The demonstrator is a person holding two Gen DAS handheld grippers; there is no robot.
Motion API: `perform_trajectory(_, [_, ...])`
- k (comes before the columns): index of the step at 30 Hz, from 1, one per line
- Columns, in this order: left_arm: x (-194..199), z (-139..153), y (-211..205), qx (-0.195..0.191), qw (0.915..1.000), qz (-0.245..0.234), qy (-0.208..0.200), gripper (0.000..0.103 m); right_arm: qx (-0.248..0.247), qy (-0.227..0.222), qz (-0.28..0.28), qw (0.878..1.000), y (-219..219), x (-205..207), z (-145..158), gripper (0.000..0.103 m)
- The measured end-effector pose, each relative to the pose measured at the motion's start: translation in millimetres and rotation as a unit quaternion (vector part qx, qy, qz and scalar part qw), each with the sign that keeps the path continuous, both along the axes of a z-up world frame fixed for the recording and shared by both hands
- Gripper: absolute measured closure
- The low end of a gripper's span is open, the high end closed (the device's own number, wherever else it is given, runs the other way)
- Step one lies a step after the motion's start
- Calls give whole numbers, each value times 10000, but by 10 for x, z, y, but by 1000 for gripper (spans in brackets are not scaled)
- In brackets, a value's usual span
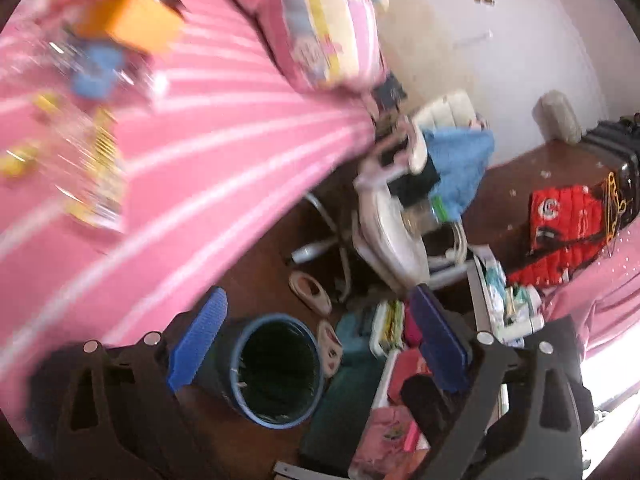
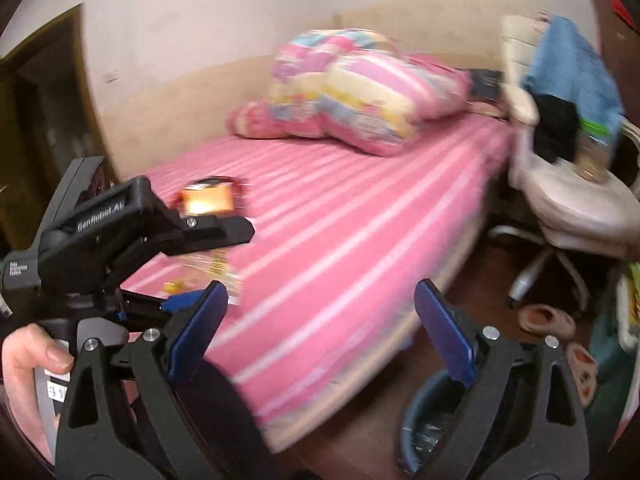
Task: Collect trash
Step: 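Move both tools back over the trash pile on the bed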
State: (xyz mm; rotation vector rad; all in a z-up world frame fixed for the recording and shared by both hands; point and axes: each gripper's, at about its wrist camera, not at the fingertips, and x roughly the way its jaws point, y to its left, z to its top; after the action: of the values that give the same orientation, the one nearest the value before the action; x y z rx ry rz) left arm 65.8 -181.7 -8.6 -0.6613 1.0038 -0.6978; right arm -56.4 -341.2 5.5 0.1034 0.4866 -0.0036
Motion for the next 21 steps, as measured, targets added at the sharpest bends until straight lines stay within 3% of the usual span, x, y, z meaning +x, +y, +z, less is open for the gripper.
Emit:
perform_trajectory(4, [-3,124,578,111,9983,565,-118,12,-103,-32,526,9986,498,204,89,9])
perform_trajectory(11, [22,191,1397,731,9860,1307,-735,12,724,346,1073,9910,935,616,62,9])
perform_trajectory(15, [147,221,1622,1364,9713,1377,-1380,12,1523,669,1276,9778,978,914,-20,9])
perform_trajectory(21, [445,234,1628,2162,9416,1232,-2269,12,2944,1111,1324,9399,919,1438,-231,9])
